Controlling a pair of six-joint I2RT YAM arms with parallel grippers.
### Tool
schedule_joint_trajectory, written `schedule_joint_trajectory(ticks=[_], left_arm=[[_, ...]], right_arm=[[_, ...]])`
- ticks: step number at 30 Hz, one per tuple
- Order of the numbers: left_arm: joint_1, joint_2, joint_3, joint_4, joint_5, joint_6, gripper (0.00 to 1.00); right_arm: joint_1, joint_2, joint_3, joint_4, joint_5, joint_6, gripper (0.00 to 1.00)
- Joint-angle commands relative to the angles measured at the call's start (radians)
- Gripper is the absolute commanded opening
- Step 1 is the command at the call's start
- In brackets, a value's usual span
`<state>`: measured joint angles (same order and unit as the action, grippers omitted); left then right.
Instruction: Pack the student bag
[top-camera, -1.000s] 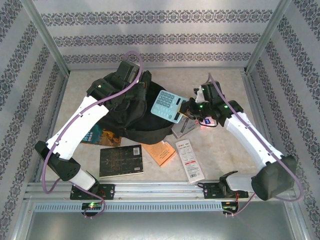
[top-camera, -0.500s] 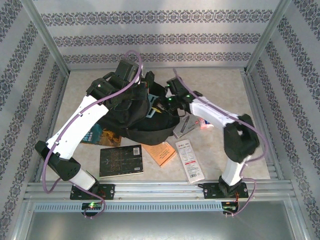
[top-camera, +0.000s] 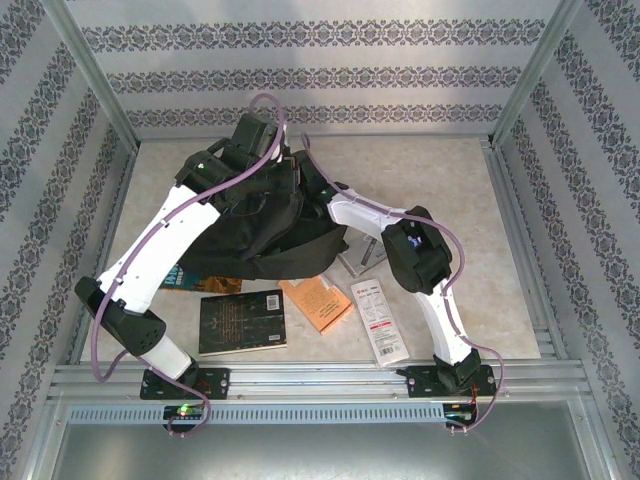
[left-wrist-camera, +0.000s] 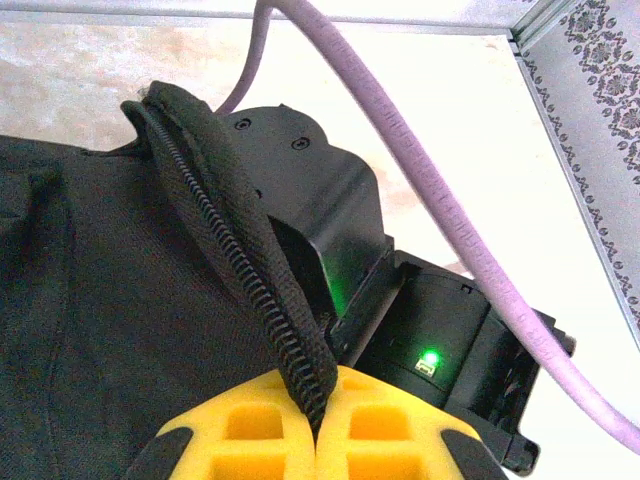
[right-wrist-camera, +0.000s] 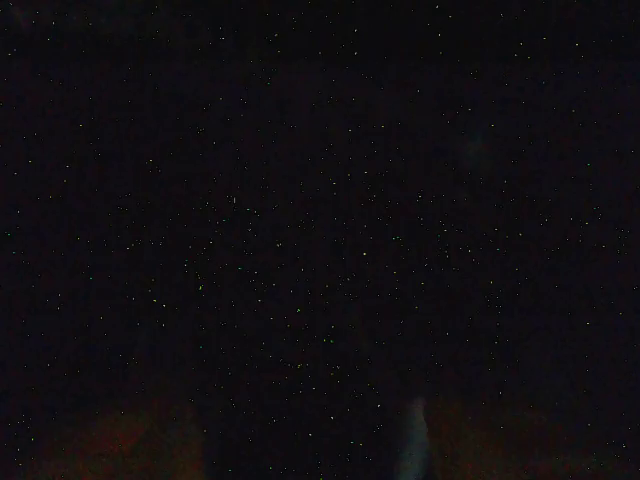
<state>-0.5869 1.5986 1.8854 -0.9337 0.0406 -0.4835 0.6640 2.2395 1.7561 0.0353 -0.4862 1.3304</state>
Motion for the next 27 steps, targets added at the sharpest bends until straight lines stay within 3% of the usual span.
schedule_joint_trajectory(ticks=[1, 7, 13, 21, 24, 27], left_arm=[[0.003, -0.017, 0.061, 0.104, 0.001, -0.001, 0.00], [0.043, -0.028, 0.043, 0.079, -0.057, -0.004, 0.00], [0.059, -0.032, -0.005, 0.089, -0.060, -0.013, 0.00], [0.058, -0.050, -0.067, 0.112, -0.032, -0.028, 0.00], [0.058, -0.054, -0.094, 0.123, 0.000, -0.044, 0.00], [0.058, -0.060, -0.116, 0.130, 0.014, -0.057, 0.00]], right_arm=[[0.001, -0.026, 0.045, 0.025, 0.006, -0.017, 0.62], [-0.016, -0.133, 0.068, -0.237, 0.018, -0.248, 0.65], [-0.035, -0.265, -0.013, -0.373, 0.007, -0.376, 0.63], [-0.069, -0.474, -0.121, -0.625, 0.171, -0.606, 0.55], [-0.101, -0.560, -0.221, -0.597, 0.125, -0.614, 0.54], [-0.150, -0.624, -0.289, -0.635, 0.109, -0.581, 0.47]])
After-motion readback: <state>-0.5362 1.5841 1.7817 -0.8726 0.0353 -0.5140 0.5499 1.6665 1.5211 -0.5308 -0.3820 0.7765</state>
